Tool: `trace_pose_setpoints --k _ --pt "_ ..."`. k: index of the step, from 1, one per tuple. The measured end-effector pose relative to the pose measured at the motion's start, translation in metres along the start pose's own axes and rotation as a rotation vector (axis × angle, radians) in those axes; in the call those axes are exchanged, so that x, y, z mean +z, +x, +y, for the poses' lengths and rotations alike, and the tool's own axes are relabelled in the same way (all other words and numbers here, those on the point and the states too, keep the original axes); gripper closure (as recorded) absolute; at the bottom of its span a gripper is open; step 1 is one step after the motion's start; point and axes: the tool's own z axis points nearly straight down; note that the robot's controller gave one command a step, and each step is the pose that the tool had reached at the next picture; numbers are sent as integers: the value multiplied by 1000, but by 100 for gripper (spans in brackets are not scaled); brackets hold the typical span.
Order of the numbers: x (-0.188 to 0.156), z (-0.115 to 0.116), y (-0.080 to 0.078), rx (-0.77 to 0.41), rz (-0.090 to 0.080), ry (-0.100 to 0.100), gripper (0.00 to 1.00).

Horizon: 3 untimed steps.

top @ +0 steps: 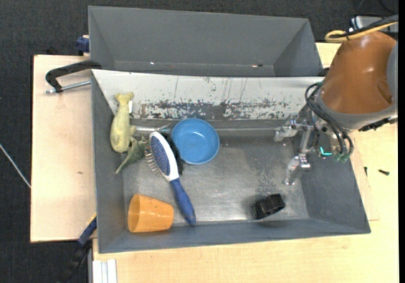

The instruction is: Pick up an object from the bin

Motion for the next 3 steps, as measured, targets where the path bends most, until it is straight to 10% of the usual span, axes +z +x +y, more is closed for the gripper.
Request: trace_pose_setpoints --k 1,2,3 --pt "83 66 33 4 -23 -2 0" --pt "-2 136 -18 9 -22 -4 0" --pt "75 172 -46 -93 -6 -1 0"
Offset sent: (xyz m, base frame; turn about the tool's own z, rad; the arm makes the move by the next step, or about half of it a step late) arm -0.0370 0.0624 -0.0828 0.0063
